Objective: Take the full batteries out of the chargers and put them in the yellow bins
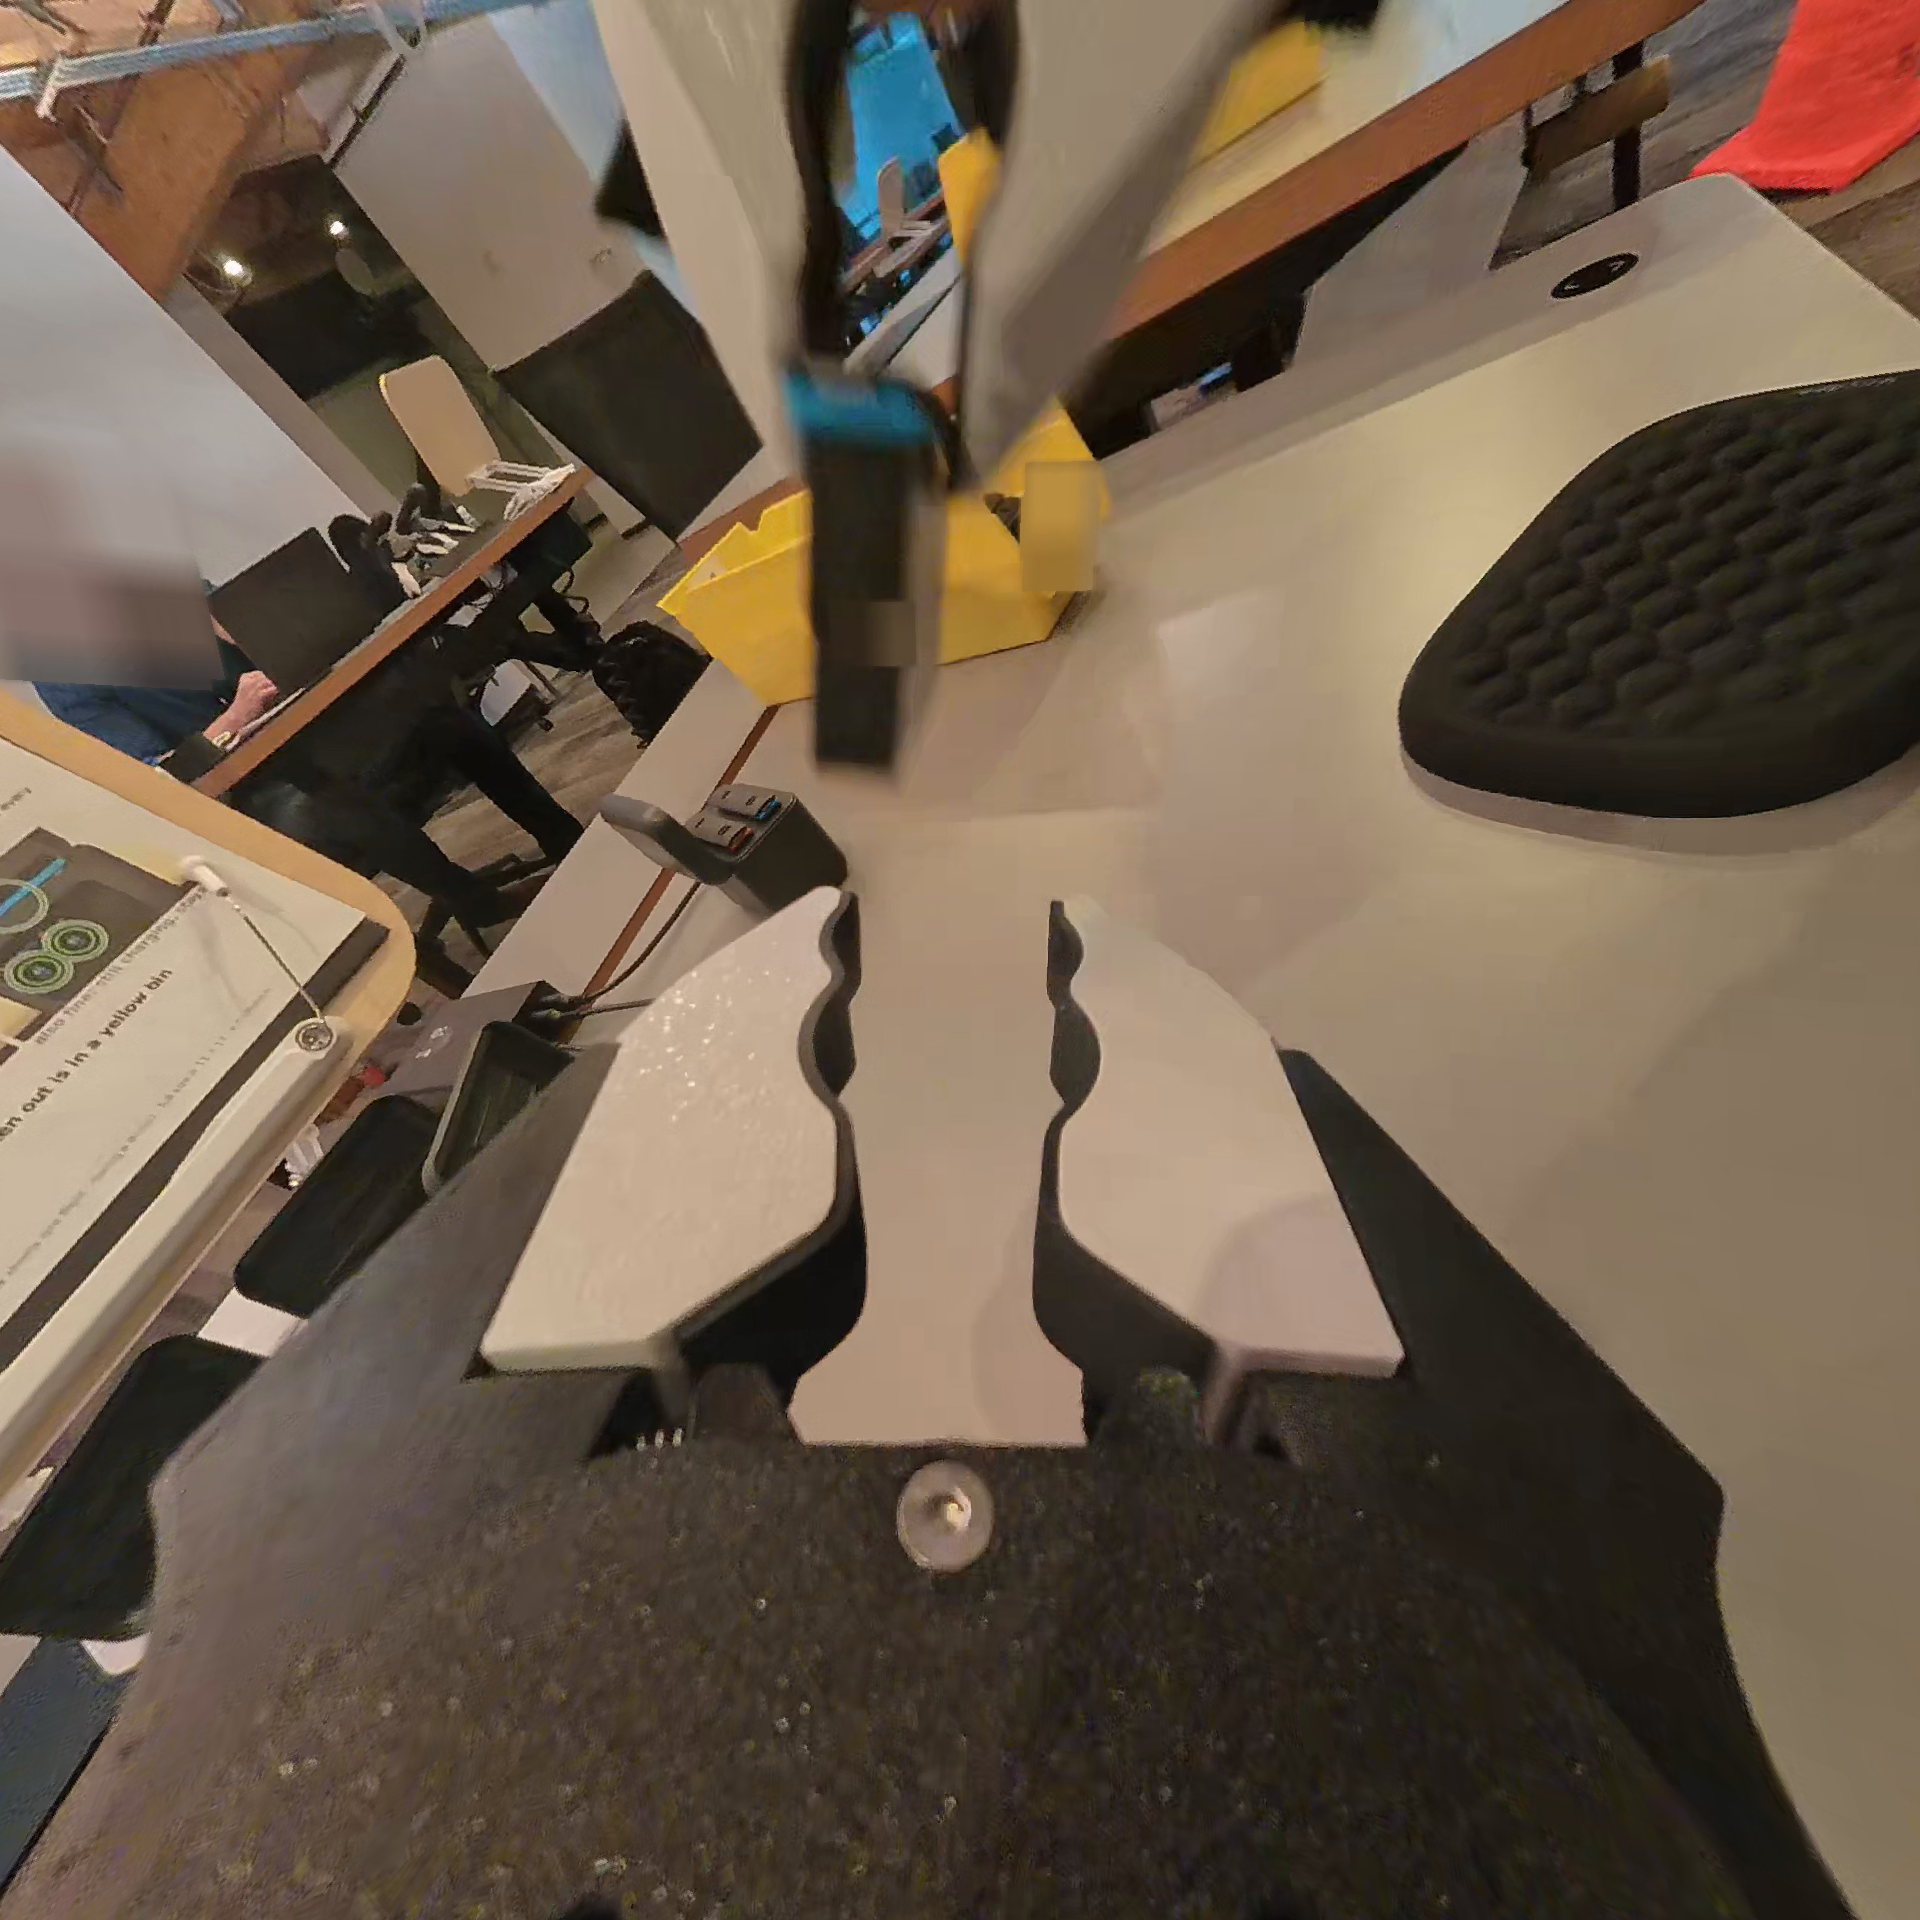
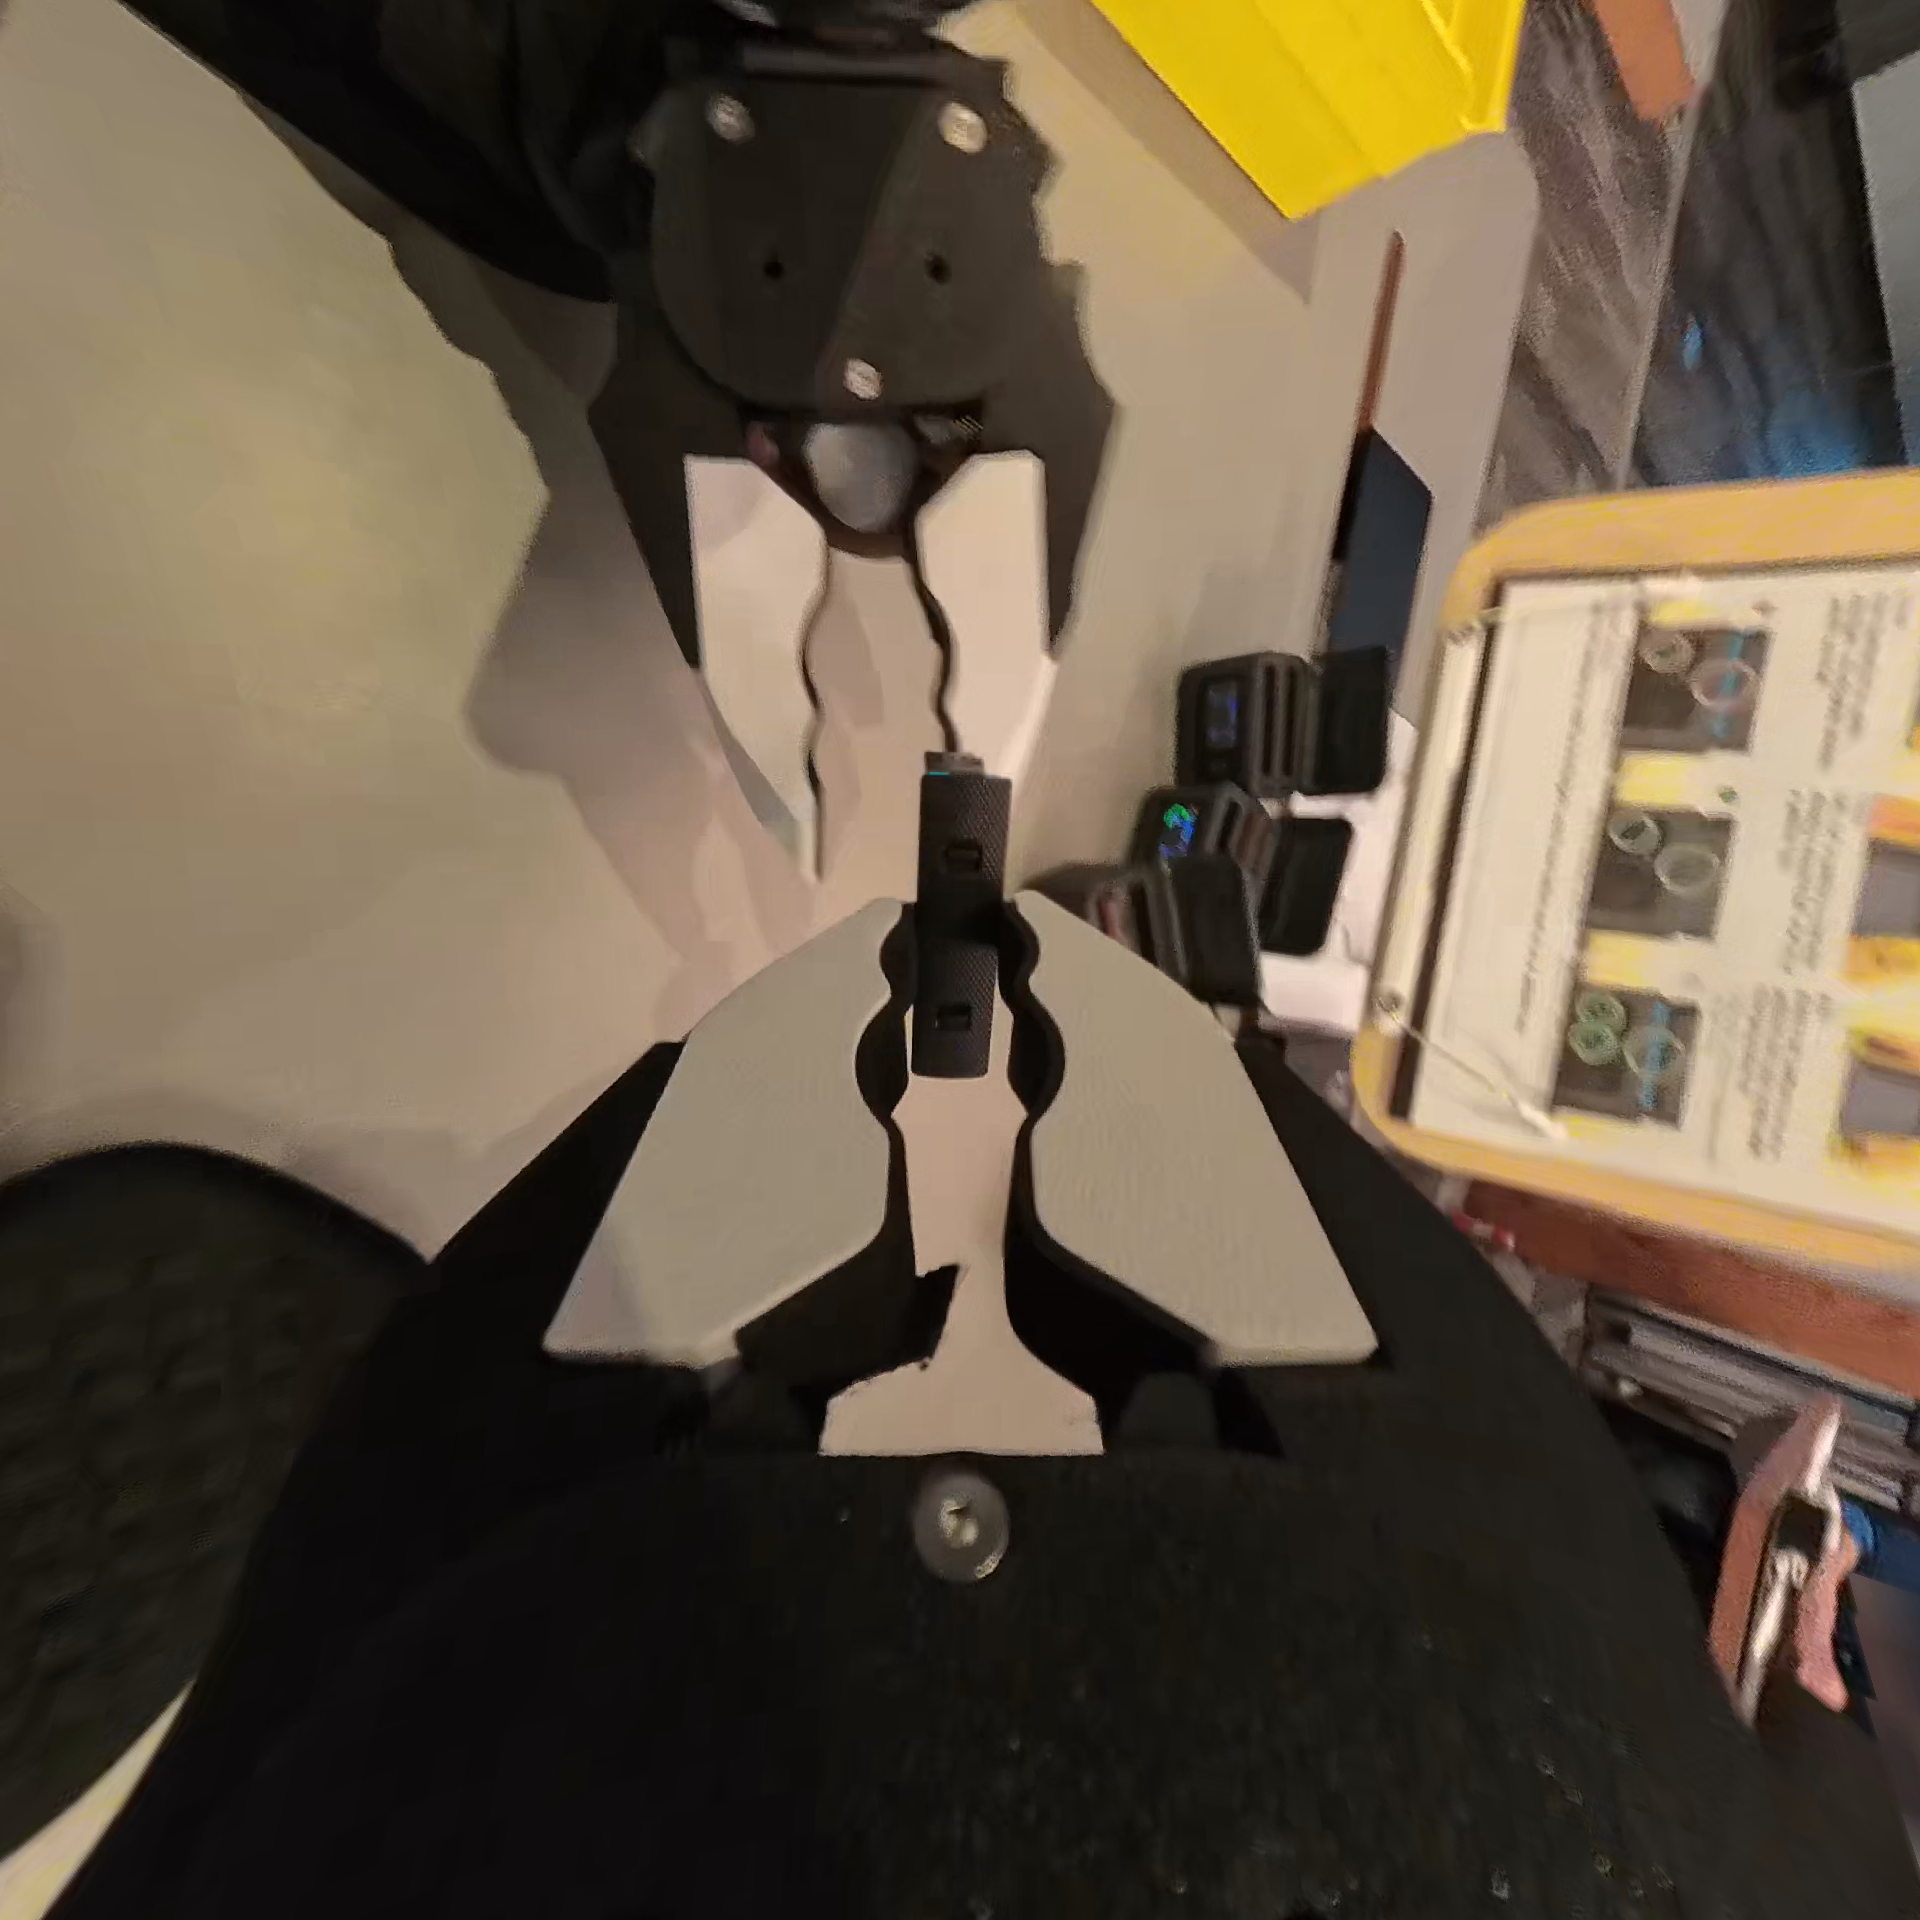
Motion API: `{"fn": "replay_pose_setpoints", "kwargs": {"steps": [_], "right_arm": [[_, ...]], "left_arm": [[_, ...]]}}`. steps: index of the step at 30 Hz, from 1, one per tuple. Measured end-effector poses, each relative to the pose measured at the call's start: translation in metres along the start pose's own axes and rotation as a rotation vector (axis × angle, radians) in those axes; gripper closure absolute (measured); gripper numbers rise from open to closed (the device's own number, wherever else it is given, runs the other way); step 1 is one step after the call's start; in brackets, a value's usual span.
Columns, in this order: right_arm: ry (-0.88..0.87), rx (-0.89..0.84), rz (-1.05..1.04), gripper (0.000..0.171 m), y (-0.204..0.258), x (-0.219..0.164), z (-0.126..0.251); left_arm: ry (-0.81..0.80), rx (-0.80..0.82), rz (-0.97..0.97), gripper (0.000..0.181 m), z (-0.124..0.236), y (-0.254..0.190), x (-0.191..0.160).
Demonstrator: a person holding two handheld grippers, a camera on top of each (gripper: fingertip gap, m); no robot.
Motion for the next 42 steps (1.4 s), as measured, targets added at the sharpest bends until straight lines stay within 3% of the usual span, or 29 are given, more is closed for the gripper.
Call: {"fn": "replay_pose_setpoints", "kwargs": {"steps": [7, 14, 20, 26, 37, 42], "right_arm": [[0.107, -0.25, -0.119, 0.157, -0.09, -0.059, 0.086], [0.286, -0.39, -0.271, 0.157, -0.167, -0.183, 0.123], [0.429, -0.406, -0.358, 0.157, -0.19, -0.299, 0.102], [0.483, -0.366, -0.427, 0.156, -0.189, -0.371, 0.054], [0.593, -0.145, -0.522, 0.156, -0.202, -0.429, -0.006], [0.6, -0.057, -0.562, 0.156, -0.197, -0.433, -0.011]], "left_arm": [[0.049, 0.03, 0.018, 0.151, -0.003, 0.003, -0.008], [0.08, 0.046, 0.036, 0.155, -0.005, 0.003, -0.015], [0.114, 0.037, 0.035, 0.158, -0.009, 0.0, -0.024], [0.142, 0.019, 0.052, 0.159, -0.013, -0.004, -0.034], [0.158, 0.031, 0.073, 0.161, -0.015, -0.003, -0.043], [0.161, 0.033, 0.085, 0.162, -0.015, -0.002, -0.047]]}}
Point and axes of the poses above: each gripper's, where its closed fingertips meet, z back along the fingers, x out of its top, y = z × x across the jaws, the point moved 6 cm from there along z, back along the fingers, and after that the axes turned 11 degrees about -z, right-handed, at the moved point
